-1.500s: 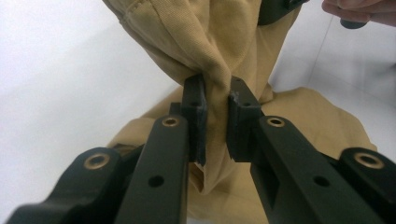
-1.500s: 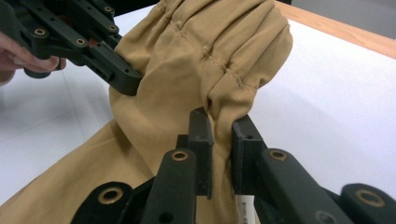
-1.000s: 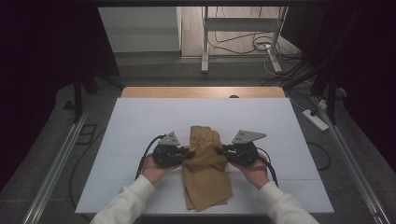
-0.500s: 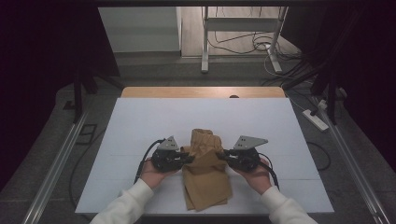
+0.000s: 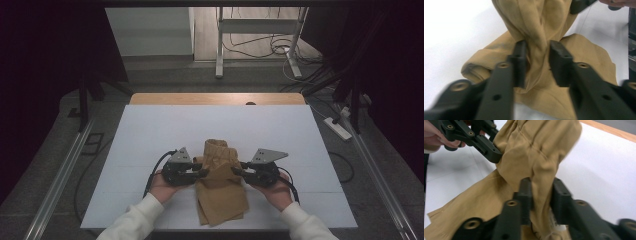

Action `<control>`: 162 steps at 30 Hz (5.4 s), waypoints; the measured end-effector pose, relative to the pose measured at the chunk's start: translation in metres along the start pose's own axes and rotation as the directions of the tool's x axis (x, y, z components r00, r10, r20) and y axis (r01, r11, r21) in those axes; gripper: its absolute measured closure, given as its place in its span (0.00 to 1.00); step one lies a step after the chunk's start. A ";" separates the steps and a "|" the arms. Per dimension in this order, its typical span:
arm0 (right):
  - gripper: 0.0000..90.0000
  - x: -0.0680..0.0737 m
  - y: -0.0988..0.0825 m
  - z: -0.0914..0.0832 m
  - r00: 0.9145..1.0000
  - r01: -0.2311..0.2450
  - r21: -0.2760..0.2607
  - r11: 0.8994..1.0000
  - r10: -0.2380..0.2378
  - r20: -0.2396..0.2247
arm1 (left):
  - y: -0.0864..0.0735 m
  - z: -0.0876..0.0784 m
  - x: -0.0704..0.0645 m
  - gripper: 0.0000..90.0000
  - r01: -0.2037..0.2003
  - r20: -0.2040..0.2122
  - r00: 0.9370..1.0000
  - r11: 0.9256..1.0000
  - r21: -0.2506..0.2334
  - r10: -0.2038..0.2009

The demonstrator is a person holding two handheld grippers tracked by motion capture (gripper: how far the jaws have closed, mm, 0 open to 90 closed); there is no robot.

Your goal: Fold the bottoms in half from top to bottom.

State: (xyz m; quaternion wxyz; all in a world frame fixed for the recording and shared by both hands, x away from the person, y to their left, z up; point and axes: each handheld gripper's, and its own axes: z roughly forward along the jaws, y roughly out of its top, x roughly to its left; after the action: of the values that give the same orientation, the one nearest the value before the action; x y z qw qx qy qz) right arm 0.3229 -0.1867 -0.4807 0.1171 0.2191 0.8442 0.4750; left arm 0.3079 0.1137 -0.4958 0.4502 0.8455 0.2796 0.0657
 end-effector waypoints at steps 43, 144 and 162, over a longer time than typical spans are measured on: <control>0.92 0.000 -0.011 0.015 1.000 0.001 0.085 0.996 -0.001 0.000 | -0.019 0.008 0.003 0.82 0.053 0.051 0.997 0.997 0.048 -0.056; 0.48 -0.023 -0.019 -0.005 0.993 -0.114 0.081 0.990 0.111 0.043 | -0.021 -0.043 -0.022 0.41 0.041 0.087 0.996 0.998 -0.043 -0.037; 0.46 -0.008 -0.017 0.002 0.996 -0.074 0.117 0.990 0.078 -0.030 | -0.018 -0.029 -0.002 0.41 0.091 0.000 0.996 0.996 -0.023 -0.091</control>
State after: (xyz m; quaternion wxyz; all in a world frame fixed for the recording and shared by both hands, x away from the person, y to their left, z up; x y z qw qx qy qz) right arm 0.3262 -0.1968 -0.4961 0.0714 0.2495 0.8632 0.4330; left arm 0.2878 0.1414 -0.4927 0.4623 0.8266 0.3172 0.0487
